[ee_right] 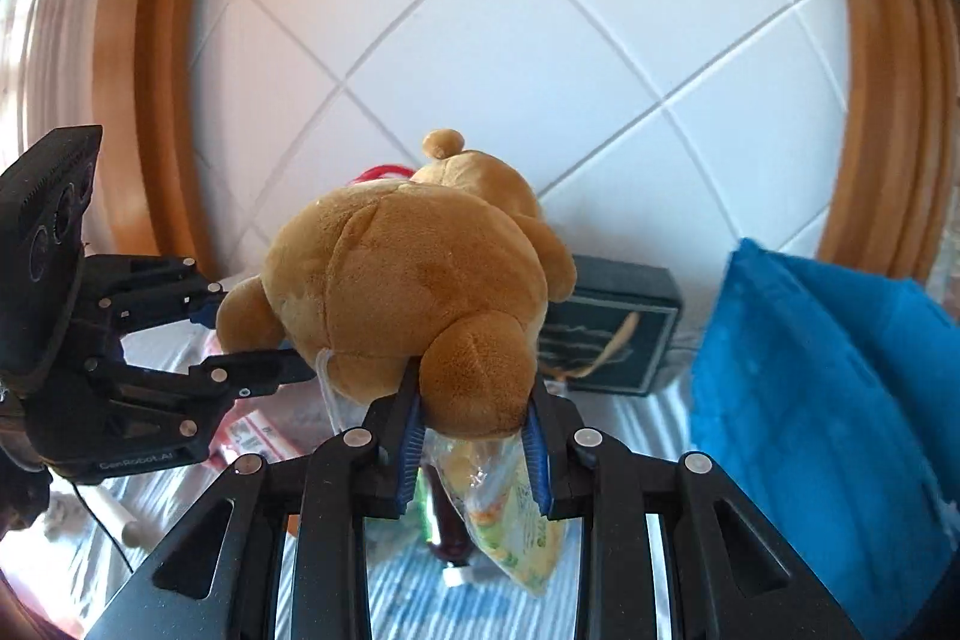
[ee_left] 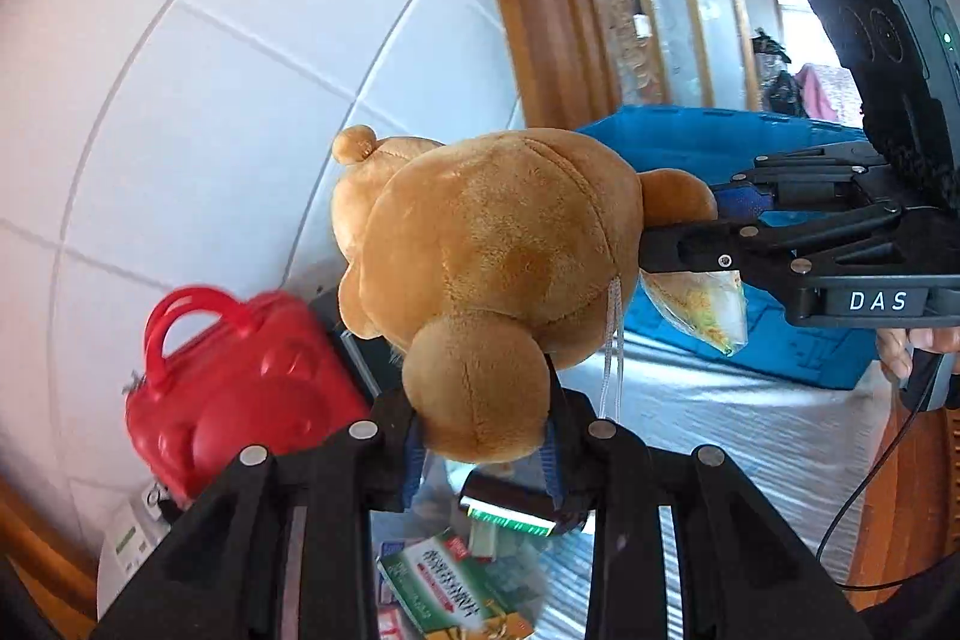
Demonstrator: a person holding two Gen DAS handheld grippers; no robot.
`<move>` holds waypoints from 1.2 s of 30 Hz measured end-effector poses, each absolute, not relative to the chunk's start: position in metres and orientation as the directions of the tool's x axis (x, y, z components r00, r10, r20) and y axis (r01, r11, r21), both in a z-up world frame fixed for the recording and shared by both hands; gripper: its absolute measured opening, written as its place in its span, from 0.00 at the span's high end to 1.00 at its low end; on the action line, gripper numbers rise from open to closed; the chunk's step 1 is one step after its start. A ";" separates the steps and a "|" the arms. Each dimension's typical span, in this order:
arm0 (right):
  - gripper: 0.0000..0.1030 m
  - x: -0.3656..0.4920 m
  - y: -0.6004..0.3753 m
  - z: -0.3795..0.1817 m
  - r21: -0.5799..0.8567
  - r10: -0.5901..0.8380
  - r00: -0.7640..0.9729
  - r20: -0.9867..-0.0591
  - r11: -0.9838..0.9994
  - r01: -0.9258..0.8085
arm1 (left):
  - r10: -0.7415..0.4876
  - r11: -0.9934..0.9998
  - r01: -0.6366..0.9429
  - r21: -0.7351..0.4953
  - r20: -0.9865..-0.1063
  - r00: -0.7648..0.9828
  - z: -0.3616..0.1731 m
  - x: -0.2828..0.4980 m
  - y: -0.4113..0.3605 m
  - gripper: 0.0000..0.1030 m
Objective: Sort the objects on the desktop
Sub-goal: 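Carry the brown bear plush into the blue crate and release it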
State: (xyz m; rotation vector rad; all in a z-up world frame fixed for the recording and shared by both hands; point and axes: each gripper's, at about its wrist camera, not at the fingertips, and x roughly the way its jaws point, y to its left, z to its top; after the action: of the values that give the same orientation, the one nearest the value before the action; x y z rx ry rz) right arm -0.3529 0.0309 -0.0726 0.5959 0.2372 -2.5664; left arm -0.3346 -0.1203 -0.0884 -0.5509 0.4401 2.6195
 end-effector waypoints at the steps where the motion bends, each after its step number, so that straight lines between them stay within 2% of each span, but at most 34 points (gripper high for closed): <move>1: 0.73 -0.343 0.046 -0.063 -0.064 -0.390 -0.812 -0.434 -0.886 0.460 | 0.371 -0.841 -0.493 0.224 -0.425 -0.826 -0.079 -0.331 -0.106 0.71; 5: 0.73 -0.301 0.107 -0.022 -0.106 -0.243 -0.906 -0.345 -0.949 0.295 | 0.504 -0.761 -0.599 0.249 -0.354 -0.788 -0.041 -0.318 -0.048 0.71; 8: 0.73 -0.278 0.154 -0.001 -0.112 -0.148 -0.944 -0.295 -0.976 0.188 | 0.572 -0.709 -0.656 0.259 -0.333 -0.750 -0.020 -0.313 0.003 0.71; 14: 0.73 -0.267 0.241 0.023 -0.098 -0.015 -0.967 -0.253 -0.994 0.041 | 0.675 -0.648 -0.742 0.172 -0.322 -0.664 0.001 -0.335 0.095 0.70; 17: 0.72 -0.290 0.271 0.031 -0.093 0.040 -0.967 -0.250 -0.996 -0.018 | 0.665 -0.667 -0.727 0.161 -0.311 -0.679 0.008 -0.354 0.140 0.66; 19: 0.66 -0.313 0.293 0.034 -0.079 0.102 -0.956 -0.274 -0.993 -0.084 | 0.603 -0.726 -0.666 0.169 -0.307 -0.736 0.015 -0.370 0.166 0.65; 20: 0.57 -0.323 0.305 0.035 -0.073 0.133 -0.951 -0.279 -0.990 -0.117 | 0.582 -0.746 -0.644 0.168 -0.305 -0.754 0.019 -0.372 0.177 0.65; 21: 0.42 -0.325 0.317 0.037 -0.070 0.159 -0.949 -0.273 -0.987 -0.145 | 0.569 -0.761 -0.628 0.160 -0.300 -0.766 0.024 -0.376 0.183 0.65; 22: 0.36 -0.327 0.326 0.037 -0.067 0.176 -0.947 -0.269 -0.984 -0.164 | 0.562 -0.773 -0.617 0.151 -0.291 -0.774 0.028 -0.375 0.189 0.63; 24: 0.34 -0.316 0.340 0.037 -0.045 0.166 -0.952 -0.257 -0.986 -0.160 | 0.560 -0.784 -0.607 0.130 -0.276 -0.782 0.035 -0.376 0.190 0.55; 26: 0.33 -0.305 0.346 0.036 -0.039 0.157 -0.956 -0.246 -0.988 -0.152 | 0.541 -0.805 -0.581 0.118 -0.256 -0.801 0.033 -0.372 0.186 0.36; 27: 0.32 -0.298 0.347 0.034 -0.043 0.153 -0.957 -0.245 -0.988 -0.147 | 0.534 -0.815 -0.570 0.107 -0.248 -0.809 0.029 -0.367 0.183 0.34; 31: 0.30 -0.290 0.360 0.021 -0.019 0.110 -0.961 -0.255 -0.994 -0.109 | 0.518 -0.831 -0.551 0.076 -0.256 -0.816 0.017 -0.361 0.175 0.33; 35: 0.18 -0.291 0.368 0.013 0.015 0.051 -0.960 -0.274 -0.998 -0.058 | 0.481 -0.853 -0.518 0.066 -0.287 -0.828 0.003 -0.350 0.162 0.33; 36: 0.18 -0.289 0.366 0.012 0.016 0.040 -0.962 -0.269 -0.999 -0.046 | 0.468 -0.861 -0.505 0.059 -0.295 -0.833 -0.001 -0.347 0.156 0.33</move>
State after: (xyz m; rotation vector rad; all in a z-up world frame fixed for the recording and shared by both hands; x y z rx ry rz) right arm -0.2894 0.3656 0.0123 0.4324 -0.0350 -3.1553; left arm -0.3469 0.1564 -0.0015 -0.3712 0.1834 2.5935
